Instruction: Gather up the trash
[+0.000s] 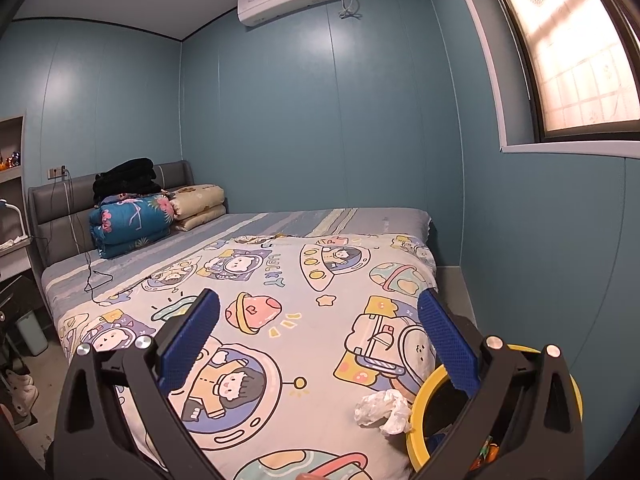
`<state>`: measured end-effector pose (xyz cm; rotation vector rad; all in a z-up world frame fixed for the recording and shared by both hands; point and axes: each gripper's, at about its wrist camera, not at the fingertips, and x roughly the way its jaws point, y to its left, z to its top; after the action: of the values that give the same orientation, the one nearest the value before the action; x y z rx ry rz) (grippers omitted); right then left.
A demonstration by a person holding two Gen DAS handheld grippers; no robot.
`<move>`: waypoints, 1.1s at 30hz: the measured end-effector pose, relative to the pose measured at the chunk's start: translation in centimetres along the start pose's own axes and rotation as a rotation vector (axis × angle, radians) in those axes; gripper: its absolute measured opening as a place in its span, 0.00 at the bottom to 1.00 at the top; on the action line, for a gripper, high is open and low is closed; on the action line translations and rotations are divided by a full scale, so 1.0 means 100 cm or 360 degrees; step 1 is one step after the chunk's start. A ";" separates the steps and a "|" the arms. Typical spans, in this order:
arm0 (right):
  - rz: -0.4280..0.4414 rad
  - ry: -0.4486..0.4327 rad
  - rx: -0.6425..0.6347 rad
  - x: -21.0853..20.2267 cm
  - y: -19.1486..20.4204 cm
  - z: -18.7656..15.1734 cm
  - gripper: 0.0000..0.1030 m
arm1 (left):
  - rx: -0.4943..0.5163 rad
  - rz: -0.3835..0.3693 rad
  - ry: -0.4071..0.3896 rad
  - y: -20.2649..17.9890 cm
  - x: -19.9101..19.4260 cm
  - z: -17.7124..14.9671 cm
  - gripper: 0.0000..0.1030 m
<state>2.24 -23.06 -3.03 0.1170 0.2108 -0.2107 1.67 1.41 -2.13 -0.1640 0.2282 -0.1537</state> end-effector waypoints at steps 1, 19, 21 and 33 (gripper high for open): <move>0.0000 0.0000 -0.0001 0.000 0.000 0.000 0.92 | -0.0002 -0.0002 0.0001 0.000 0.000 0.000 0.92; 0.0006 0.0020 -0.0002 0.004 0.000 -0.002 0.92 | 0.0005 -0.0008 -0.0002 -0.003 0.001 -0.002 0.92; 0.0007 0.0023 -0.0003 0.005 0.001 -0.002 0.92 | 0.0004 -0.0010 -0.0001 -0.003 0.001 -0.002 0.92; 0.0008 0.0041 0.0001 0.006 0.001 -0.006 0.92 | 0.0003 -0.0018 0.0010 -0.002 0.002 -0.002 0.92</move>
<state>2.75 -23.02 -3.70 0.1212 0.2359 -0.2042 1.76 1.19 -2.33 -0.1627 0.2337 -0.1655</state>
